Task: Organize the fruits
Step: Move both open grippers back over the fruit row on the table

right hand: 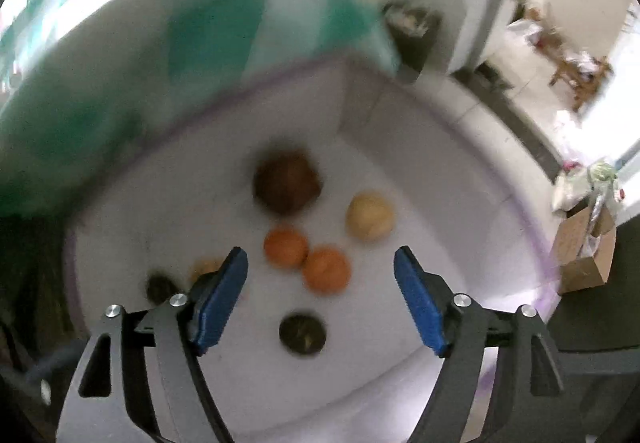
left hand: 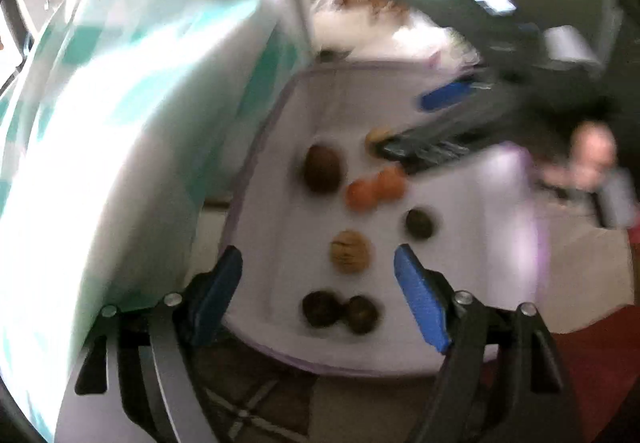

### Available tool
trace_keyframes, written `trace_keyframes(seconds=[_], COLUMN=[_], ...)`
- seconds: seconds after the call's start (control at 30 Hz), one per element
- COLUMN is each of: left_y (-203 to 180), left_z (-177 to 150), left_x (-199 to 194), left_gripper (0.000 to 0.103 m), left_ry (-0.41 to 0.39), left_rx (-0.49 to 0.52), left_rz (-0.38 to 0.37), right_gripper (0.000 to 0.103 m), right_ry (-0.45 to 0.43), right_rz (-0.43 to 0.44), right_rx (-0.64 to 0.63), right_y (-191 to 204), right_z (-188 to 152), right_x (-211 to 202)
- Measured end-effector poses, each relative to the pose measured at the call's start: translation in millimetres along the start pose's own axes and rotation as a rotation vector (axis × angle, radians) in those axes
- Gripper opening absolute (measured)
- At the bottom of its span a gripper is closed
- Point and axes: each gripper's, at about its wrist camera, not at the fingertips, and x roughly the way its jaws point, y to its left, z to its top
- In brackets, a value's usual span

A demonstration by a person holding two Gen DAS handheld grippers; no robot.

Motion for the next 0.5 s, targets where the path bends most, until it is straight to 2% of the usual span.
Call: trace_keyframes(seconds=[0.03,0.1,0.13,0.27,0.33,0.4,0.5], left_y=[0,7,14,63,96,126,192], left_z=[1,2,2,-10,-29,-48,-94], left_x=[-14,-46,-62,-126,-153,-166,-182], left_gripper=[0.078,0.087,0.094,0.098,0.101,0.101,0.101], left_ry=[-0.045,-0.154,-0.198,-0.34,-0.401,-0.412,-0.39], left_rx=[0.001,-0.011,-0.035,-0.203,-0.289,-0.369,-0.586], left_rz=[0.004,0.059,0.059,-0.027,0.04,0.122,0.285], right_gripper=[0.077,0.083,0.083,0.083,0.086,0.087,0.087], right_ry=[-0.041,-0.141,-0.183,-0.32,-0.372,-0.394,-0.392], right_rz=[0.003,0.04,0.067,0.173,0.254,0.337,0.364], right_rx=[0.015,0.028,0.017,-0.037,-0.047,-0.079,-0.195], right_y=[-1,3,10,43,66,91,144], right_z=[7,19,23,34,39,47,57], right_x=[-10,-34,-45,-87,-103,-119,-126])
